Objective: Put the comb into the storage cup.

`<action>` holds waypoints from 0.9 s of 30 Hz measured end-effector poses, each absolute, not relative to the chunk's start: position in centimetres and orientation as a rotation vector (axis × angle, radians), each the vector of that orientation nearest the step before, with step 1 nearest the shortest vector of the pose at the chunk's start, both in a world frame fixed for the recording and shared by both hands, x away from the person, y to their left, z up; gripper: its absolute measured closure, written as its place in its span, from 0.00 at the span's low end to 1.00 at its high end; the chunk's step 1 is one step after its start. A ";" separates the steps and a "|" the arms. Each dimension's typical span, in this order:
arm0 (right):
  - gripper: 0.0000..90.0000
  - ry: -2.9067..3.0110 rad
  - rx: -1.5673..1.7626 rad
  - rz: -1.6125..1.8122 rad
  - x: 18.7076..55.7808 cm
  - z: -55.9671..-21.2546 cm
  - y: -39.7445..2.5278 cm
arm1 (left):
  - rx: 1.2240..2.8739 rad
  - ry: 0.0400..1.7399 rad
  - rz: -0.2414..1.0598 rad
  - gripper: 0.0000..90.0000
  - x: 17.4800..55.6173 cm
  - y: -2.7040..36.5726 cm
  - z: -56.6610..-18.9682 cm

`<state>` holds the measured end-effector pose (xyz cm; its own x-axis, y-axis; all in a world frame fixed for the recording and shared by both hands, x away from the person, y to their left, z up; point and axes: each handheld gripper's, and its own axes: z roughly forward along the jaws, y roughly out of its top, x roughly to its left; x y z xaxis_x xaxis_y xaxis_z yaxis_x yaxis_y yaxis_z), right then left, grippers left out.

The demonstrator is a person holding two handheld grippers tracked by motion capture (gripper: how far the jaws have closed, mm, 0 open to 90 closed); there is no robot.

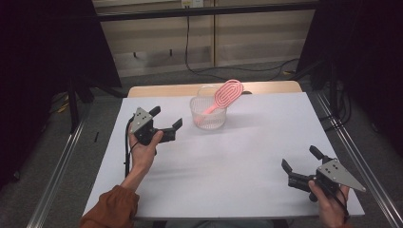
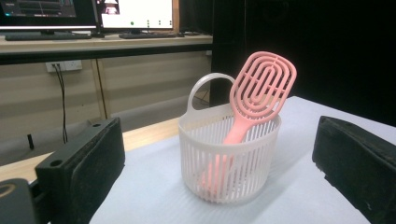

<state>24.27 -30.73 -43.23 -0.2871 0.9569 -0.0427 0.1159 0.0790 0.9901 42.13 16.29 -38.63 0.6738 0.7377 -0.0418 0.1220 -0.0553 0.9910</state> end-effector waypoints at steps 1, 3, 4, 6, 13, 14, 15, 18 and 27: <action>0.00 1.545 1.103 1.311 24.3 -43.2 -30.7 | 1.567 0.730 0.586 0.03 41.9 16.4 -38.7; 0.00 1.545 1.102 1.310 24.3 -43.2 -30.7 | 1.572 0.726 0.592 0.03 41.6 16.7 -38.8; 0.00 1.545 1.104 1.309 24.3 -43.2 -30.7 | 1.575 0.727 0.598 0.03 41.4 16.8 -38.9; 0.00 1.548 1.103 1.310 24.3 -43.2 -30.7 | 1.577 0.725 0.599 0.03 41.1 17.1 -39.0; 0.00 1.545 1.103 1.309 24.3 -43.2 -30.7 | 1.560 0.735 0.586 0.03 40.3 18.1 -39.3; 0.00 1.545 1.102 1.308 24.3 -43.2 -30.7 | 1.561 0.718 0.576 0.03 40.3 18.4 -39.4; 0.00 1.546 1.102 1.310 24.3 -43.2 -30.7 | 1.560 0.730 0.581 0.03 40.2 18.5 -39.5; 0.00 1.546 1.101 1.312 24.3 -43.2 -30.6 | 1.569 0.746 0.586 0.03 39.9 19.0 -39.7; 0.00 1.549 1.098 1.313 24.4 -43.2 -30.6 | 1.568 0.762 0.626 0.03 38.6 20.0 -39.9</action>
